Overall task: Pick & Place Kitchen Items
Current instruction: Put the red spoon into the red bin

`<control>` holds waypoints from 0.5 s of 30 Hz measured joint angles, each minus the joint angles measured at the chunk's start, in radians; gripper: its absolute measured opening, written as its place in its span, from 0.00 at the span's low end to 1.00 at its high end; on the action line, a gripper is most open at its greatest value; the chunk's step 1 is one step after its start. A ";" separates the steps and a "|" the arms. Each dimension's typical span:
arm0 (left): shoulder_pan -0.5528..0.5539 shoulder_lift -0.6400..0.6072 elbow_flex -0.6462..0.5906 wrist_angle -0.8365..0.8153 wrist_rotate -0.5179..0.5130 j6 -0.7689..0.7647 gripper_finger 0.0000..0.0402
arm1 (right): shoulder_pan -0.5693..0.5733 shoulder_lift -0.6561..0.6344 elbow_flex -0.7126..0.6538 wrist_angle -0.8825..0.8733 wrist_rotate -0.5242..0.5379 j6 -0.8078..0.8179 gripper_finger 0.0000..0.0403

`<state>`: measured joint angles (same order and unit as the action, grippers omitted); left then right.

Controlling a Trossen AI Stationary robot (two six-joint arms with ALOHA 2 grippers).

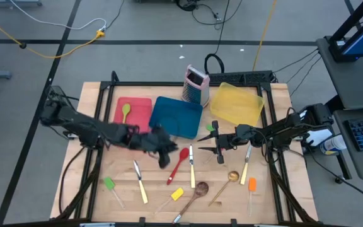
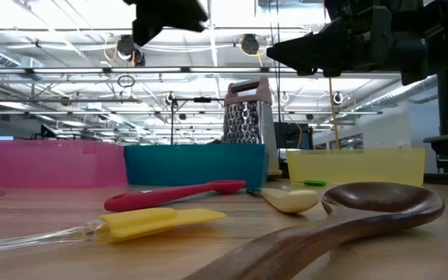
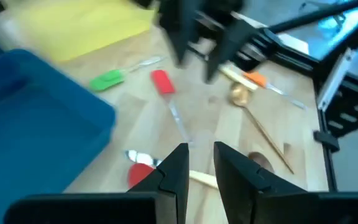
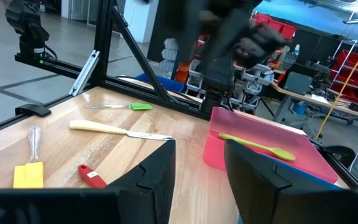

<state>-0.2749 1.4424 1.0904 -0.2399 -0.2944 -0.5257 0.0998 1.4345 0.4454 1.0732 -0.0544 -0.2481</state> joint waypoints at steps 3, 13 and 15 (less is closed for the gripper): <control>-0.046 0.074 0.000 0.069 -0.008 0.027 0.19 | 0.000 0.000 0.000 0.000 0.000 -0.001 0.32; -0.020 0.392 0.345 -0.258 0.118 0.088 0.19 | 0.000 0.000 0.000 0.015 0.000 -0.007 0.32; -0.010 0.454 0.423 -0.359 0.117 0.024 0.19 | 0.000 0.000 0.000 0.014 0.000 -0.002 0.32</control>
<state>-0.2852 1.8964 1.5137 -0.5993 -0.1772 -0.5021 0.0998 1.4345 0.4454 1.0873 -0.0541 -0.2497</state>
